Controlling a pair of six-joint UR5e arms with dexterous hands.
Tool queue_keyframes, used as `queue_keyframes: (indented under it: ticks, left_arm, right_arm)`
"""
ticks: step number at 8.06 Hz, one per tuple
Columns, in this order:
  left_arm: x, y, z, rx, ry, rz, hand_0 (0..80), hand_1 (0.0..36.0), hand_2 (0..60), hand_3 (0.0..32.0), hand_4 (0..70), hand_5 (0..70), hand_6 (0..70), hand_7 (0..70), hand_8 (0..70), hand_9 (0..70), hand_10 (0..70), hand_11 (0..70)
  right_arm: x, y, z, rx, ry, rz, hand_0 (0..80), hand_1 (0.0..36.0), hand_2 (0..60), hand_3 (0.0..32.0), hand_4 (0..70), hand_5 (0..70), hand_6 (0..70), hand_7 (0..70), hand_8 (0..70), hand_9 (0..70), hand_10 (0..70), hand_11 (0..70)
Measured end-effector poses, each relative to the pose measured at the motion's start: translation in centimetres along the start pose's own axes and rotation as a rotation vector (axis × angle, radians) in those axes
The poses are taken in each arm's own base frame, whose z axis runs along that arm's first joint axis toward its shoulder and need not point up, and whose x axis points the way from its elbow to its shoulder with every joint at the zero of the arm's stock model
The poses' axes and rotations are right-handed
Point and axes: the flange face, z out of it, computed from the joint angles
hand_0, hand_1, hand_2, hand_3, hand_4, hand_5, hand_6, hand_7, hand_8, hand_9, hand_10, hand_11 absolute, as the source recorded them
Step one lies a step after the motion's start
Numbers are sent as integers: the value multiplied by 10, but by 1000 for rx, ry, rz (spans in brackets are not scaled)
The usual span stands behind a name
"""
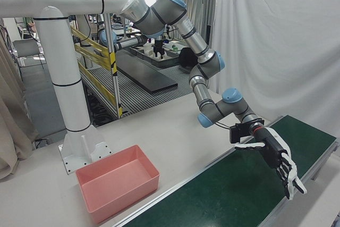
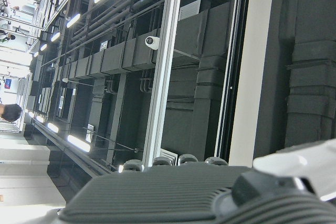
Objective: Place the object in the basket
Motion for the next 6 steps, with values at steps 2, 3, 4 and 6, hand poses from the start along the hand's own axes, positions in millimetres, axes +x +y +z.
queue_keyframes:
  ticks: [2,3,4,6]
  left_arm:
    - [1,4,2,-5,4,0,635,97,0,90,21,304,59,48,119,129,72,124]
    - [1,5,3,-6,4,0,634,98,0,90,18,303,58,49,119,130,73,125]
    - [1,5,3,-5,5,0,628,101,0,88,14,303,58,49,121,130,72,124]
    - [1,3,2,-2,6,1,612,109,0,84,44,308,70,55,141,142,82,137]
  right_arm:
    - [0,0,0,0,0,0,0,0,0,0,0,0,0,0,0,0,0,0]
    - [0,0,0,0,-1,0,0,0,0,0,0,0,0,0,0,0,0,0]
    - [0,0,0,0,-1,0,0,0,0,0,0,0,0,0,0,0,0,0]
    - [0,0,0,0,0,0,0,0,0,0,0,0,0,0,0,0,0,0]
